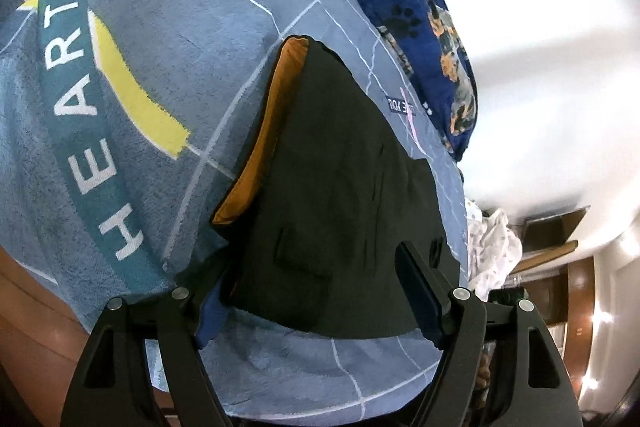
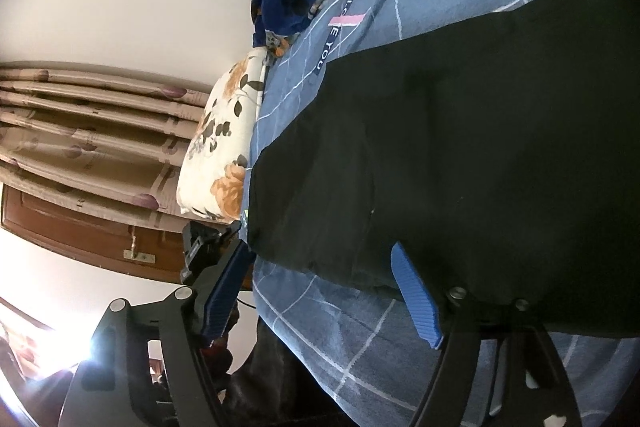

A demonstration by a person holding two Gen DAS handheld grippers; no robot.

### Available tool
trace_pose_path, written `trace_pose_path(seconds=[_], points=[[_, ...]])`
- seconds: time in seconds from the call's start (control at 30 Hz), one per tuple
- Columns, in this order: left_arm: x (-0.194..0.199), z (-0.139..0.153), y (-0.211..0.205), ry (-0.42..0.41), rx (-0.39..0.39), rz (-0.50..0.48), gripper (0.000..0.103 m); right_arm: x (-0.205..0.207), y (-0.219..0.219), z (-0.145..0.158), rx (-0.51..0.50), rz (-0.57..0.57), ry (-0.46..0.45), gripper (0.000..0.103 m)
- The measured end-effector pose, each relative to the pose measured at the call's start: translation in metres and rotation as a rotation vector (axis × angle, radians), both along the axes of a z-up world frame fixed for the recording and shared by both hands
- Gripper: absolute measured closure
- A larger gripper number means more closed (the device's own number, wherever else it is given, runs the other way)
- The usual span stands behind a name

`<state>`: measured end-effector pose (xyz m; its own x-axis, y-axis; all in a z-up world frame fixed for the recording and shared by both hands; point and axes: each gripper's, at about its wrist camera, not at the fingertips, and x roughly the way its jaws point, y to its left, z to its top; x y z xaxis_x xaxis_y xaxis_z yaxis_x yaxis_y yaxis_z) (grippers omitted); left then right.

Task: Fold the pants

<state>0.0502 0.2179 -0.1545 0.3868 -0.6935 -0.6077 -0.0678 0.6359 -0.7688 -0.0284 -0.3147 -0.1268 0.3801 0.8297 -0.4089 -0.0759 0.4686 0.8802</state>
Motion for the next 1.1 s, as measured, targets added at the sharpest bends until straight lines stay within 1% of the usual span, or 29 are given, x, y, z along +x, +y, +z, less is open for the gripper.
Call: trace_pose_path(seconds=[0.07,0.1,0.13,0.17,0.2,0.23,0.27,0.3,0.33,0.43,0.57,0.67,0.7,0.73,0.77,0.8,0.83,0.87,0.9,0.97,1.03,1.07,1.1], points=[[0.005,0.001,-0.004,-0.017,-0.003,0.001,0.027,0.0,0.003,0.0,0.001,0.005,0.0,0.029],[0.006,0.001,-0.005,-0.026,-0.019,0.007,0.027,0.0,0.004,0.0,0.001,0.008,0.001,0.029],[0.007,0.003,-0.007,-0.048,-0.043,0.014,0.027,0.0,0.005,-0.001,0.001,0.011,0.002,0.029],[0.006,0.006,-0.007,-0.072,-0.045,0.011,0.027,0.0,0.007,-0.001,0.0,0.015,0.003,0.029],[0.005,0.01,-0.01,-0.097,-0.023,-0.001,0.027,0.0,0.008,-0.001,-0.001,0.018,0.003,0.029],[0.004,0.012,-0.015,-0.116,0.024,-0.023,0.028,0.0,0.008,0.0,-0.004,0.019,0.001,0.028],[0.004,0.012,-0.02,-0.117,0.075,-0.045,0.031,0.0,0.008,0.0,-0.006,0.019,-0.001,0.028],[0.005,0.009,-0.022,-0.11,0.106,-0.053,0.036,-0.001,0.007,-0.001,-0.006,0.017,-0.001,0.028],[0.005,0.005,-0.021,-0.096,0.11,-0.052,0.039,0.0,0.007,-0.002,-0.003,0.013,0.003,0.026],[0.008,0.0,-0.015,-0.084,0.05,-0.034,0.039,0.001,0.007,-0.005,0.008,0.008,0.016,0.025],[0.013,-0.003,-0.017,-0.065,0.042,-0.025,0.039,0.001,0.011,-0.006,0.001,0.023,0.016,0.025],[0.017,-0.008,-0.012,-0.034,-0.021,0.021,0.035,0.001,0.014,-0.005,0.0,0.029,0.012,0.025],[0.019,-0.009,-0.012,-0.023,-0.038,0.024,0.035,0.001,0.014,-0.005,0.001,0.029,0.012,0.025],[0.02,-0.009,-0.012,-0.018,-0.037,0.016,0.035,0.001,0.014,-0.005,0.001,0.03,0.013,0.025],[0.021,-0.007,-0.014,-0.022,-0.014,-0.007,0.035,0.0,0.014,-0.005,0.0,0.027,0.013,0.025],[0.021,-0.004,-0.017,-0.033,0.023,-0.028,0.038,-0.001,0.013,-0.005,0.002,0.025,0.015,0.025],[0.02,0.001,-0.022,-0.05,0.091,-0.048,0.057,-0.001,0.012,-0.005,0.007,0.022,0.015,0.025],[0.019,0.005,-0.029,-0.073,0.181,-0.071,0.068,-0.001,0.012,-0.005,0.009,0.02,0.015,0.025],[0.017,0.009,-0.035,-0.093,0.23,-0.083,0.068,-0.001,0.013,-0.005,0.01,0.019,0.014,0.025],[0.013,0.021,-0.051,-0.147,0.366,-0.098,0.069,-0.001,0.013,-0.005,0.008,0.019,0.011,0.025],[0.009,0.033,-0.066,-0.203,0.477,-0.117,0.07,-0.001,0.015,-0.005,0.006,0.021,0.009,0.025],[0.006,0.04,-0.073,-0.233,0.531,-0.122,0.07,-0.001,0.015,-0.006,0.005,0.021,0.008,0.025],[0.004,0.046,-0.079,-0.256,0.567,-0.123,0.071,0.0,0.015,-0.006,0.005,0.02,0.009,0.025]])
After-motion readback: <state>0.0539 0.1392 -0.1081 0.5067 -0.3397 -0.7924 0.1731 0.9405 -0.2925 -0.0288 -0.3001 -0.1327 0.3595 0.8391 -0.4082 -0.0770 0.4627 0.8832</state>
